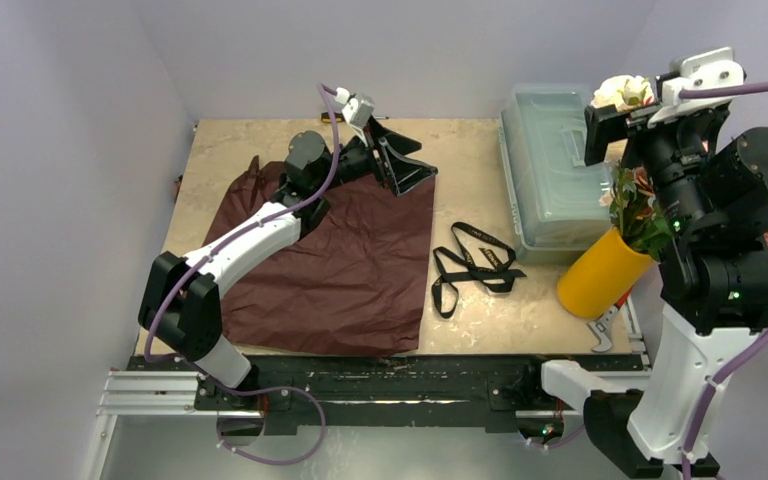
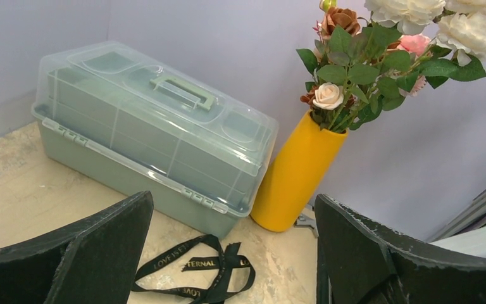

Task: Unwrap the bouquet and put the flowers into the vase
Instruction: Reset both arms

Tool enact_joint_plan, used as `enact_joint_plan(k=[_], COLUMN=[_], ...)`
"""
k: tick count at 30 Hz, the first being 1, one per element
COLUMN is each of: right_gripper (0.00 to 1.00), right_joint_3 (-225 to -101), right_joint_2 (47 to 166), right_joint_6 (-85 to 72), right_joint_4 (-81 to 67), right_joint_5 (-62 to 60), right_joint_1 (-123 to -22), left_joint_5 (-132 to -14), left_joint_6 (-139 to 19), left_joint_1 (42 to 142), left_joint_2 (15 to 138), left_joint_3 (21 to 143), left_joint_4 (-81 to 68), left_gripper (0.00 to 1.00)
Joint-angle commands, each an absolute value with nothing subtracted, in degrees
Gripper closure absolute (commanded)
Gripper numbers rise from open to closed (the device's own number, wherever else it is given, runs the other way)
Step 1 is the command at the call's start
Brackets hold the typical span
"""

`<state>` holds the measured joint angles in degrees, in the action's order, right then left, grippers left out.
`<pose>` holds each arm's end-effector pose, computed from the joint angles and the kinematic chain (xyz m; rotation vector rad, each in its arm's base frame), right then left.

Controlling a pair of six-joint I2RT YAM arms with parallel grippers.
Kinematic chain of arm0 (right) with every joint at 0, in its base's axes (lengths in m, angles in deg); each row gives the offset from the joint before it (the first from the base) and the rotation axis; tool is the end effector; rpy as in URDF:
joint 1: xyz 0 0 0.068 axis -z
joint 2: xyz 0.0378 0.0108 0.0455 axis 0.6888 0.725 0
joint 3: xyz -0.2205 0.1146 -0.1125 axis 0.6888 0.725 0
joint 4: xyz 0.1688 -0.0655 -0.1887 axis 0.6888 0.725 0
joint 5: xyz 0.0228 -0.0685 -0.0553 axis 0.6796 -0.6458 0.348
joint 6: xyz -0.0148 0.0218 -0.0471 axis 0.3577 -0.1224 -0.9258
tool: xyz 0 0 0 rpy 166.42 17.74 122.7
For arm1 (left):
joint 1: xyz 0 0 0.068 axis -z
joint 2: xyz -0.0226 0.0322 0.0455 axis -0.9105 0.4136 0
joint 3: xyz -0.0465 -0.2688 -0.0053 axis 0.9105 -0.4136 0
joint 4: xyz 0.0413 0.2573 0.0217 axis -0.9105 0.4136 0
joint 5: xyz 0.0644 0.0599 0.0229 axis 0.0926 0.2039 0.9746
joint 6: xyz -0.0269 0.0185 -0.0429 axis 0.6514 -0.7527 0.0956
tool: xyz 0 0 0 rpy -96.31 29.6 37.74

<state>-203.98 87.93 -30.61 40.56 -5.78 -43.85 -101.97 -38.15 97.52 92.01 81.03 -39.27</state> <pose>0.1039 0.0025 0.5926 -0.2720 1.4466 -0.1995 0.3055 -0.2159 0.3780 0.5840 1.3830 -1.3665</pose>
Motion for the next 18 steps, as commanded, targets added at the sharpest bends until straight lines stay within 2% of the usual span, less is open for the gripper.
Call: enact_joint_plan(k=[1, 10, 18], right_gripper=[0.02, 0.02, 0.02], right_joint_3=[-209.7, -217.4, -223.2], right_joint_2=[92.8, 102.7, 110.1], right_joint_6=[-29.4, -29.8, -33.9], right_joint_4=[39.3, 34.5, 29.8], right_joint_5=[-0.5, 6.7, 5.7], right_joint_1=[-43.7, -44.2, -53.7], left_joint_5=[-100.9, -99.8, -99.0], left_joint_6=[-37.7, -37.7, -38.3], left_joint_1=[97.7, 97.7, 97.7], left_joint_2=[90.0, 89.0, 88.0], left_joint_3=[80.6, 79.0, 77.9], left_joint_4=[-42.2, -42.3, -41.6], left_gripper=[0.00, 0.00, 0.00])
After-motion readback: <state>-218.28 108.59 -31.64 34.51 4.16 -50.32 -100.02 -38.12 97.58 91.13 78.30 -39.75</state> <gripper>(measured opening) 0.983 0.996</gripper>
